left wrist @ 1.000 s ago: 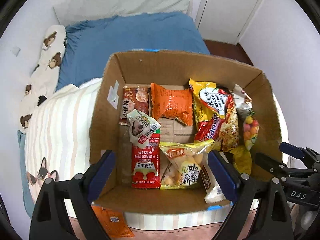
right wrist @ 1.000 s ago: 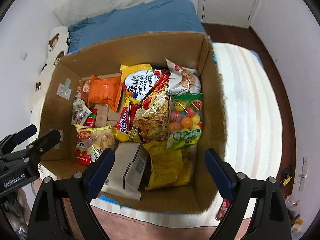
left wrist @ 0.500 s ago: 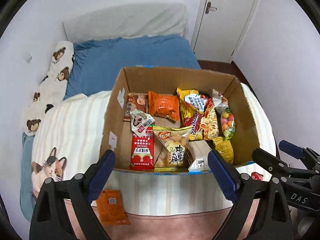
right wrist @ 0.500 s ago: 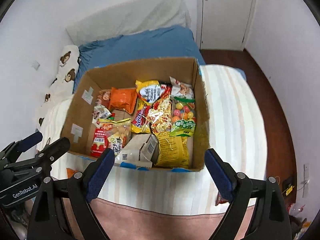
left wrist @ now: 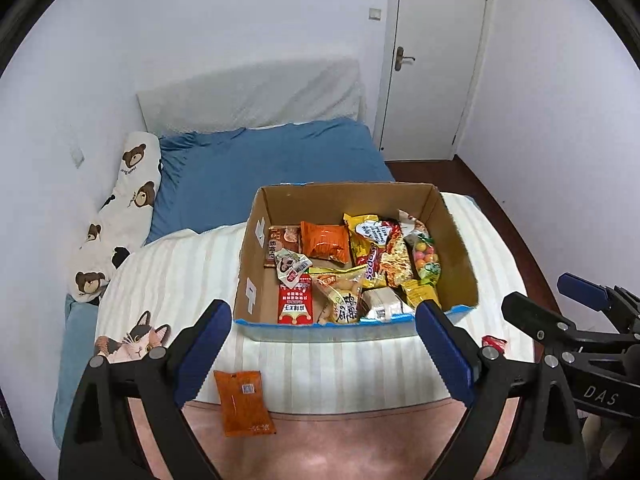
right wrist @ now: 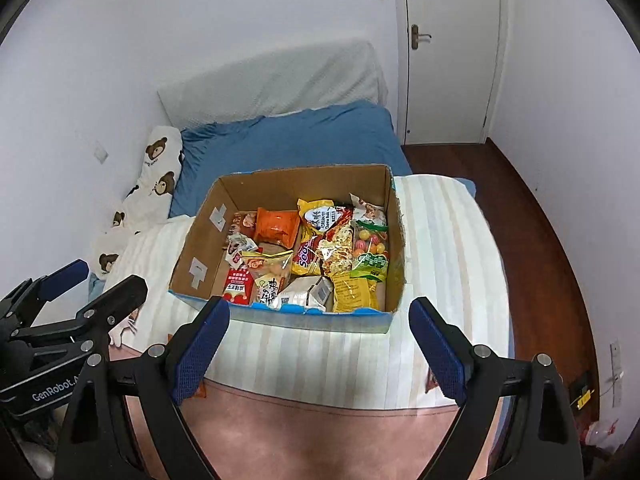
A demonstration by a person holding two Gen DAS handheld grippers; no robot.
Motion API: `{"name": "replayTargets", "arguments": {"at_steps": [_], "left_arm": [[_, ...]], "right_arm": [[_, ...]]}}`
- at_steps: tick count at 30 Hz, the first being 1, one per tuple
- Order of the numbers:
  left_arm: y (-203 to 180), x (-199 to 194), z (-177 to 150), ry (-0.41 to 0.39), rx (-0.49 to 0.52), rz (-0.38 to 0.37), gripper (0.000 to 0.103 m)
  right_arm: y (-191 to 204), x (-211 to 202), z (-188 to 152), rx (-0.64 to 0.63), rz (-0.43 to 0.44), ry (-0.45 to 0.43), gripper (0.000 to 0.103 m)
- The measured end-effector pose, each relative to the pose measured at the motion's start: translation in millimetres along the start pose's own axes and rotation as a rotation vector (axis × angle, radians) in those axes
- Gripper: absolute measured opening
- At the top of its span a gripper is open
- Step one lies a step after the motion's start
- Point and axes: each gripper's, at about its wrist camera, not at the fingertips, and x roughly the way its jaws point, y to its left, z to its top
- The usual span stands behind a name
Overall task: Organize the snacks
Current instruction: 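Withdraw both tools from the box toward the last snacks, then grasp the orange packet with the left tool while the right grasps the red triangle packet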
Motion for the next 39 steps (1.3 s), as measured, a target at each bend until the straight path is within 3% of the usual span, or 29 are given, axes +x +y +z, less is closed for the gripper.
{"name": "replayTargets", "arguments": {"at_steps": [14, 18, 27, 34, 36, 39], "left_arm": [[-8, -24, -16, -0.014, -0.004, -0.010, 0.094], [-8, -11, -19, 0.013, -0.036, -0.043, 0.103], [-31, 80, -45, 0.187, -0.118, -0.028, 0.103], [-54, 145, -68, 0.312, -0.145, 0.034, 0.103], [-58, 157, -74, 0.338, -0.147, 0.051, 0.103], [-58, 168, -85, 0.369, -0.144, 0.087, 0.103]], "right_arm": [[-3, -39, -20, 0.023, 0.037, -0.026, 0.097], [-30, -24, -26, 0.112, 0.058, 0.010, 0.100], [-159, 64, -57, 0.380, -0.056, 0.188, 0.100], [-232, 174, -95, 0.512, -0.033, 0.412, 0.100], [-241, 195, -106, 0.544, -0.011, 0.450, 0.094], [-244, 219, -121, 0.554, -0.012, 0.484, 0.059]]}}
